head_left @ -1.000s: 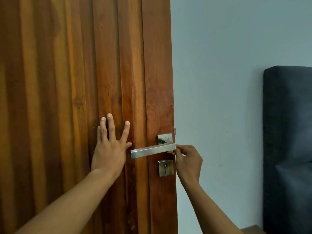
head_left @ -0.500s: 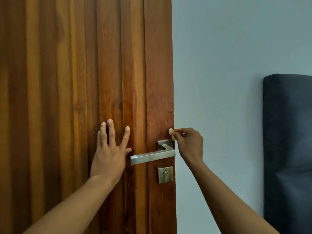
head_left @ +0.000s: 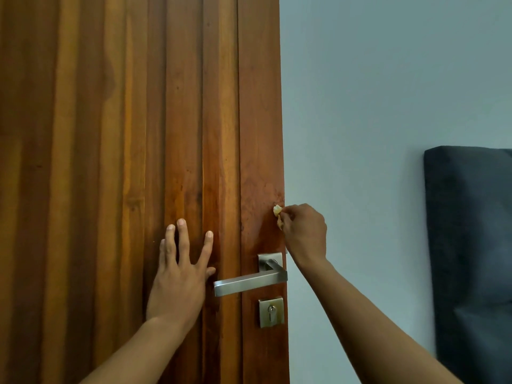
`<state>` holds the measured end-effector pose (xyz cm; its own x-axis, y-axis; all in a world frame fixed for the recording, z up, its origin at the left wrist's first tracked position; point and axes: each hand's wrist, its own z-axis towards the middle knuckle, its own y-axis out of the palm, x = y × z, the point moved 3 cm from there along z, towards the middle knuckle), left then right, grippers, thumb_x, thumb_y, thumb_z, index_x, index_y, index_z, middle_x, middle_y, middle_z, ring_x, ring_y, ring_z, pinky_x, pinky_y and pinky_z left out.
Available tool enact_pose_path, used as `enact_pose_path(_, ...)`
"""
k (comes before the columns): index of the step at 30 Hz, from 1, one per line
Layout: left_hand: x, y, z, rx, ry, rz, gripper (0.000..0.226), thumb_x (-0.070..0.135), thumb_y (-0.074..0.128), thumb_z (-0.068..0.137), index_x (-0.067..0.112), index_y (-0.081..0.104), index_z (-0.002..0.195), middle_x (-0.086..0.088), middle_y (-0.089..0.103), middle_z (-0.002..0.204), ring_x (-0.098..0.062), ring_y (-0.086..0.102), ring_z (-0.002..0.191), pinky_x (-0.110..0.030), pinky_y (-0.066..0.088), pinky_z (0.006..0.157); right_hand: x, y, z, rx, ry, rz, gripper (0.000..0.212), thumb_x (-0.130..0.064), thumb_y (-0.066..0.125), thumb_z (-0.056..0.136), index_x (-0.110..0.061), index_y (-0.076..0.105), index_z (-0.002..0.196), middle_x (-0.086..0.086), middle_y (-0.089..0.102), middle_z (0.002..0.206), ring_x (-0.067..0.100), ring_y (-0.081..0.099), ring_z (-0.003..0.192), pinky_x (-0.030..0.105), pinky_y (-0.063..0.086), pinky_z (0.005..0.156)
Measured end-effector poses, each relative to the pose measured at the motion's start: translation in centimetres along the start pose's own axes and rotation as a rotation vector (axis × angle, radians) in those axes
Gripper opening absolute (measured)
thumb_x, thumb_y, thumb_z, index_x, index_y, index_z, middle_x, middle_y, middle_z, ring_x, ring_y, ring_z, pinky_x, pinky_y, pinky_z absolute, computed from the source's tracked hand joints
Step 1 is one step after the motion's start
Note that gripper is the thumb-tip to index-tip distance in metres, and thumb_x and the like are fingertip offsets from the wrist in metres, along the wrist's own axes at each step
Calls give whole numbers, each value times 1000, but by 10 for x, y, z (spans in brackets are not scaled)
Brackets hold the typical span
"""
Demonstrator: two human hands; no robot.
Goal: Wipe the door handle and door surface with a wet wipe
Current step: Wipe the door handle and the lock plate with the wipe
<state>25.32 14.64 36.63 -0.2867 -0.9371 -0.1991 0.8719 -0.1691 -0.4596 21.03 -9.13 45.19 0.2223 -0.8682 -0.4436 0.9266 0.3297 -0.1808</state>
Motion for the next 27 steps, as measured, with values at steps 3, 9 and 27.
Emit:
enact_pose_path(3, 0, -1, 2, 10, 6, -17, 78, 45, 39, 90, 19, 1, 154, -31, -17, 159, -50, -8, 148, -60, 20, 117, -5, 3, -6, 5, -12, -20, 29, -26, 54, 96, -15, 74, 78, -1, 62, 78, 11, 53, 63, 29, 47, 59)
enact_pose_path(9, -2, 2, 3, 24, -8, -22, 78, 46, 39, 91, 20, 0, 154, -30, -18, 159, -49, -7, 148, -58, 16, 117, -7, 4, -2, 37, 6, 28, 24, -20, 59, 95, -14, 77, 80, -1, 64, 81, 12, 56, 65, 33, 52, 62)
enact_pose_path(27, -1, 3, 7, 127, -5, -43, 58, 44, 30, 101, 20, 18, 153, -30, 3, 160, -50, 9, 147, -55, 10, 120, -51, -9, 58, 116, -114, -64, 21, -14, 54, 96, -9, 74, 90, 6, 62, 78, 22, 56, 64, 35, 51, 60)
